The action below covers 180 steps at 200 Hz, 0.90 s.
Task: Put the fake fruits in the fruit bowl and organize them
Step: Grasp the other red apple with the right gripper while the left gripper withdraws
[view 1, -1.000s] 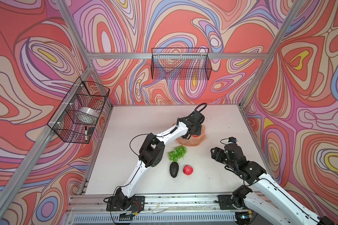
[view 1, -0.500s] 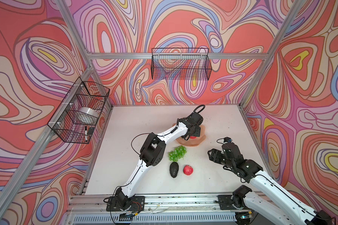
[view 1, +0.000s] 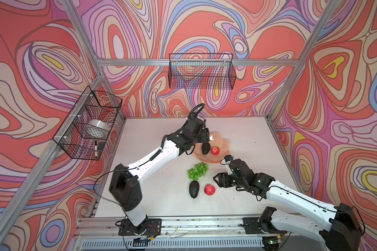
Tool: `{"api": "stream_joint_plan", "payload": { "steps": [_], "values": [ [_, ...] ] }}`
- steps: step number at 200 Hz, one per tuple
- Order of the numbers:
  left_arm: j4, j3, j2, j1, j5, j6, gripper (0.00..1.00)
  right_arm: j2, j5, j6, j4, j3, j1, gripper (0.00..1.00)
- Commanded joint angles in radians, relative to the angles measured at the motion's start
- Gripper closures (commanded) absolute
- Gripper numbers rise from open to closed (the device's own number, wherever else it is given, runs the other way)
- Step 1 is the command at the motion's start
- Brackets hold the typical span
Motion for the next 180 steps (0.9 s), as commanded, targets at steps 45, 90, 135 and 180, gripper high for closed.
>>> {"api": "stream_joint_plan", "payload": {
  "steps": [45,90,135,180],
  "values": [
    [0.05,-0.511,-0.541,0.052,-0.417,-0.028,0.1,0.238,0.095,0.133,0.045,0.083,0.175,0.22],
    [-0.091,-0.66,-0.773,0.07,-0.534,-0.082,0.08,0.347,0.139,0.196,0.023,0.128,0.226,0.25],
    [-0.165,-0.708,-0.836,0.078,-0.545,-0.13,0.07,0.327,0.206,0.236,-0.014,0.144,0.23,0.46],
    [-0.163,-0.736,-0.829,0.081,-0.519,-0.146,0.06,0.254,0.26,0.218,-0.106,0.18,0.227,0.46]
  ]
}}
